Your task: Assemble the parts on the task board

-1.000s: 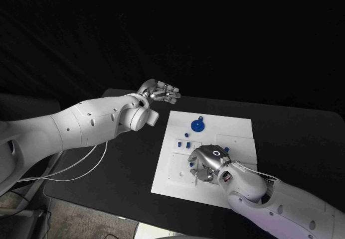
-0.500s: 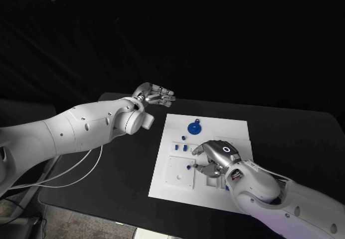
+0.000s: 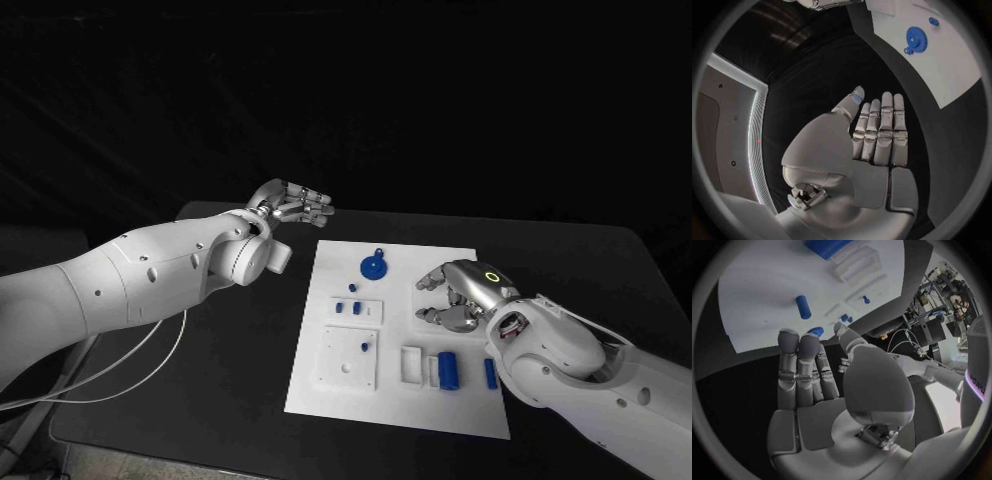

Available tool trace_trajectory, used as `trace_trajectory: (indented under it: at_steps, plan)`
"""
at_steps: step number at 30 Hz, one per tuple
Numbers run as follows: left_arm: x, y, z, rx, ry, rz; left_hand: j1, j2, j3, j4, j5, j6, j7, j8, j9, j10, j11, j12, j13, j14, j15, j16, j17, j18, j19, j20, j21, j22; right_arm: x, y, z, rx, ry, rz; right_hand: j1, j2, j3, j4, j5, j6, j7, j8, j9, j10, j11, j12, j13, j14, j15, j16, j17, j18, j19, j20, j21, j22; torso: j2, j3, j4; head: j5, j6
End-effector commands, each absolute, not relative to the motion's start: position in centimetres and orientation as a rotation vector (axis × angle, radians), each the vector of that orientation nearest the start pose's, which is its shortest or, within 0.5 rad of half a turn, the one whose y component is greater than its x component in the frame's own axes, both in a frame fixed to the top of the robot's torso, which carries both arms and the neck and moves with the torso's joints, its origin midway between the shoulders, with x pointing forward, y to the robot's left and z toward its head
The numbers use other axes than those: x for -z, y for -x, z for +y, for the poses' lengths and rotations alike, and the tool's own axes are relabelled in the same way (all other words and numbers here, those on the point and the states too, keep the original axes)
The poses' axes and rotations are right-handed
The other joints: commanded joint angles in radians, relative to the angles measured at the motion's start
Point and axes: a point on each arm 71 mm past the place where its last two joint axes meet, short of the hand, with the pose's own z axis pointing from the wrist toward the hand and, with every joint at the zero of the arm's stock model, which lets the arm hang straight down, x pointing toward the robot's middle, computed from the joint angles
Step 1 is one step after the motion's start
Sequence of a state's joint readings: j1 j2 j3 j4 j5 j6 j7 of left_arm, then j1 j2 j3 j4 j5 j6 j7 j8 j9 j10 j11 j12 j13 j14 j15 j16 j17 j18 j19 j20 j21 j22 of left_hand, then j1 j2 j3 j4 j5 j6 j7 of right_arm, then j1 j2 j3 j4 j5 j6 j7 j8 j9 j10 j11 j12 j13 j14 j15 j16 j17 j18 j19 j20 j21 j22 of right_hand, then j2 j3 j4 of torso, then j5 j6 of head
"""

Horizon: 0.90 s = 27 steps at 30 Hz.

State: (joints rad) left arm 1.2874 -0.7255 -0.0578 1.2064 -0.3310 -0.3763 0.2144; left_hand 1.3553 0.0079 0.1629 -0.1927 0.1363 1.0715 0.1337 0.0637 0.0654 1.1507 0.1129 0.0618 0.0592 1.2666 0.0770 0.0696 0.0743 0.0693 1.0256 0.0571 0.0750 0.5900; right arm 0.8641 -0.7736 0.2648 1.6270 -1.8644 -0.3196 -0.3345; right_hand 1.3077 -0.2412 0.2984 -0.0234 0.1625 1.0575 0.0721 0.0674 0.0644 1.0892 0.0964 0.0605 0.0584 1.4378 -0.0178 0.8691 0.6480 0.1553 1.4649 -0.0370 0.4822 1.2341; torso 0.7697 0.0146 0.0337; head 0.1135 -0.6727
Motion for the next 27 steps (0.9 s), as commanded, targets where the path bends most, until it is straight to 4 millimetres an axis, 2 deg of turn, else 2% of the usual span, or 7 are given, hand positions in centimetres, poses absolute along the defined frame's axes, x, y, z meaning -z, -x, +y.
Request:
trace_trajectory:
  at_steps: [1,8,11,16,20,22,27]
  plan:
    - [15.9,-55.7,24.7,1.150,0.835,1.456,0.009,-0.003,0.001,0.000,-0.006,-0.003,0.001,-0.001,0.001,-0.005,0.003,0.000,-0.001,-0.003,0.003,-0.006,0.001,-0.016,0.007,0.001,-0.003,-0.001,21.7,-44.8,-15.6,-0.521,0.214,1.635,0.013,0.004,-0.006,-0.001,-0.013,-0.011,-0.003,-0.005,-0.001,-0.011,0.001,0.001,0.000,-0.002,0.006,0.004,-0.002,0.008,0.046,0.005,-0.005,-0.002,0.001,0.0003,0.0003,-0.006,0.004]
    - [15.9,-55.7,24.6,1.153,0.835,1.458,0.008,-0.002,0.001,0.001,-0.006,-0.004,0.002,-0.001,0.001,-0.006,0.003,0.001,0.000,-0.004,0.004,-0.005,0.001,-0.016,0.006,0.002,-0.003,-0.002,22.2,-45.0,-16.0,-0.478,0.245,1.695,0.017,0.013,0.001,0.004,-0.034,-0.004,-0.005,-0.005,-0.001,0.003,-0.004,0.001,0.001,-0.001,0.005,0.006,-0.004,0.005,0.046,0.005,-0.002,-0.003,0.001,-0.0016,0.0009,-0.013,0.002]
    - [15.9,-55.8,24.6,1.152,0.836,1.458,0.008,-0.002,0.001,0.001,-0.006,-0.004,0.002,-0.001,0.001,-0.006,0.003,0.001,0.000,-0.004,0.004,-0.005,0.001,-0.016,0.006,0.002,-0.003,-0.002,22.4,-45.1,-16.0,-0.469,0.252,1.711,0.016,0.015,0.014,0.000,-0.040,0.004,-0.001,-0.005,-0.001,0.014,-0.007,0.001,0.000,-0.001,0.002,0.006,-0.006,0.001,0.045,0.003,-0.001,-0.004,0.001,-0.0006,0.0005,-0.014,0.002]
    - [15.9,-55.8,24.5,1.153,0.836,1.460,0.008,-0.002,0.001,0.001,-0.006,-0.004,0.002,-0.001,0.001,-0.006,0.003,0.001,0.000,-0.004,0.004,-0.005,0.001,-0.016,0.006,0.002,-0.003,-0.002,22.7,-45.3,-16.0,-0.447,0.262,1.729,0.011,0.023,0.040,-0.012,-0.047,0.018,0.004,-0.005,-0.001,0.031,-0.011,0.001,0.000,-0.001,0.001,0.006,-0.008,-0.003,0.045,0.001,0.003,-0.004,0.001,-0.0030,0.0027,-0.016,0.000]
    - [15.9,-55.8,24.5,1.153,0.836,1.460,0.007,-0.001,0.001,0.002,-0.006,-0.004,0.002,-0.001,0.001,-0.006,0.003,0.001,0.000,-0.004,0.004,-0.006,0.001,-0.016,0.006,0.003,-0.003,-0.003,22.9,-45.5,-16.2,-0.431,0.262,1.728,0.004,0.025,0.147,-0.030,-0.093,0.035,0.010,-0.005,-0.001,0.055,-0.016,0.000,0.000,-0.001,-0.002,0.007,-0.007,-0.006,0.045,-0.002,0.005,-0.002,0.001,-0.0021,0.0015,-0.014,0.001]
    - [15.9,-55.8,24.5,1.152,0.837,1.461,0.007,-0.001,0.001,0.002,-0.006,-0.004,0.002,-0.001,0.001,-0.006,0.003,0.001,0.000,-0.004,0.004,-0.006,0.001,-0.016,0.006,0.003,-0.003,-0.003,22.9,-45.6,-16.2,-0.430,0.258,1.722,-0.014,0.009,0.217,-0.039,-0.099,0.040,0.012,-0.006,-0.001,0.058,-0.016,0.000,0.000,-0.001,-0.002,0.007,-0.007,-0.007,0.044,-0.003,0.004,-0.001,0.001,-0.0011,0.0005,-0.013,0.002]
    - [16.0,-55.8,24.5,1.152,0.838,1.462,0.007,-0.001,0.001,0.002,-0.006,-0.004,0.002,-0.001,0.001,-0.006,0.003,0.001,0.000,-0.004,0.004,-0.006,0.001,-0.016,0.006,0.003,-0.003,-0.003,23.0,-45.8,-16.1,-0.431,0.252,1.714,-0.029,0.005,0.290,-0.054,-0.106,0.049,0.014,-0.005,-0.001,0.057,-0.015,-0.001,0.000,-0.001,-0.001,0.006,-0.008,-0.006,0.043,-0.002,0.000,0.001,0.001,-0.0008,0.0008,-0.012,0.005]
